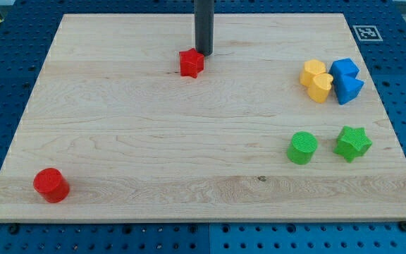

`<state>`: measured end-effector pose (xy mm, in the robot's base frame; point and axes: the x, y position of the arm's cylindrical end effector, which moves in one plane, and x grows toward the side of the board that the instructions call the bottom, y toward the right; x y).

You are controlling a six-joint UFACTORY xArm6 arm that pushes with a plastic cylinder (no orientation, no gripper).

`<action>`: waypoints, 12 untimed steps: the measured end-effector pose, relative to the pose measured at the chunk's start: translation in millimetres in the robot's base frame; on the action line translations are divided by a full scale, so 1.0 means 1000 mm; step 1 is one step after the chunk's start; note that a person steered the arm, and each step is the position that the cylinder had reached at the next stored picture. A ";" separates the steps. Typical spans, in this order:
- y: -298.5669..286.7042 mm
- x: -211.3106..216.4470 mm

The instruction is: Move the red star above the red circle

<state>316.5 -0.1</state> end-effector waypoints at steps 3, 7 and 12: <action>-0.077 0.049; -0.078 0.079; -0.110 0.111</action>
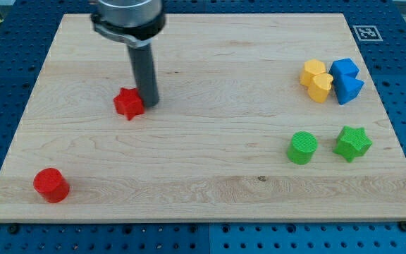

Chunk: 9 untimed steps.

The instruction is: Move the red star above the red circle

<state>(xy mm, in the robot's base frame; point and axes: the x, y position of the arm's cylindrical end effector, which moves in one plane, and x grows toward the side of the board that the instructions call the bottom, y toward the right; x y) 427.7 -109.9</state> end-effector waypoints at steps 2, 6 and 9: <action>-0.042 -0.012; -0.065 0.029; -0.075 0.057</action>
